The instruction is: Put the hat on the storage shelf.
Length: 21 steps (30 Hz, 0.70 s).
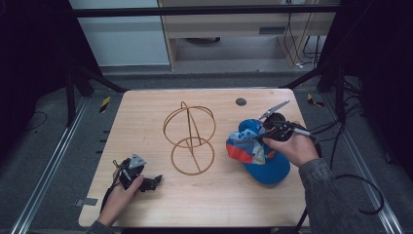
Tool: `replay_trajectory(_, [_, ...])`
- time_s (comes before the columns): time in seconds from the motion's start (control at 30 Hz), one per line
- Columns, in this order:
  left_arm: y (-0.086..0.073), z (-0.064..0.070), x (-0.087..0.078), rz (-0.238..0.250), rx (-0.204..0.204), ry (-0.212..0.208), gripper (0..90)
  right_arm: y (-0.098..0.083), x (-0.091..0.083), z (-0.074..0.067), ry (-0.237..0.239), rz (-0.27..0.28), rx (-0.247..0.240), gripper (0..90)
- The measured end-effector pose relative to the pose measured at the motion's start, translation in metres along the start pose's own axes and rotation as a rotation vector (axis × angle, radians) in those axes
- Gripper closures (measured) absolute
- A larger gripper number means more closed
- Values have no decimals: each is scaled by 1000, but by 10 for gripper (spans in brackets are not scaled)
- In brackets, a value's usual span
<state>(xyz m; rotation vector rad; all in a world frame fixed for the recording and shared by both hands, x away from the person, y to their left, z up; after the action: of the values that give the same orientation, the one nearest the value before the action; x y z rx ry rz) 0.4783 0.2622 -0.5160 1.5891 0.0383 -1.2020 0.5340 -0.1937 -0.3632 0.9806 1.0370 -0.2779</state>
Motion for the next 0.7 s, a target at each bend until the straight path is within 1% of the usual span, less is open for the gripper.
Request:
replay_trajectory(0.03, [0, 0, 0, 0, 0, 0, 0, 1, -3, 1, 5, 8, -5, 864])
replay_trajectory(0.07, [0, 0, 0, 0, 0, 0, 0, 4, -10, 3, 11, 16, -13, 863])
replay_trajectory(0.1, [0, 0, 0, 0, 0, 0, 0, 4, -10, 3, 11, 16, -13, 863])
replay_trajectory(0.3, [0, 0, 0, -2, 0, 1, 0, 16, -32, 6, 12, 49, -31, 864])
replay_trajectory(0.37, [0, 0, 0, 0, 0, 0, 0, 19, -38, 6, 15, 59, -37, 864])
replay_trajectory(0.47, [0, 0, 0, -2, 0, 1, 0, 24, -48, 5, 14, 76, -61, 864])
replay_trajectory(0.5, [0, 0, 0, -2, 0, 0, 0, 26, -52, 4, 17, 81, -64, 863])
replay_trajectory(0.57, [0, 0, 0, 0, 0, 0, 0, 30, -62, 2, 14, 99, -84, 864])
replay_trajectory(0.7, [0, 0, 0, 4, -3, 0, 0, 37, -76, 1, 12, 127, -99, 865])
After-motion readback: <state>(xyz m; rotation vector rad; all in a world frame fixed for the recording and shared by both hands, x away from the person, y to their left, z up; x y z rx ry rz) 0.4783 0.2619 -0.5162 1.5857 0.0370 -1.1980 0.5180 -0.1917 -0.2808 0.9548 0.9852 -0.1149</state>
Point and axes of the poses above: each handheld gripper's, and its own axes: x roughly forward along the jaws, y roughly out of its top, z roughly to its right, the point moved 1 cm from there along x, roughly forward along the jaws, and after that the axes turned 10 degrees about -y, right-handed, at the moved point
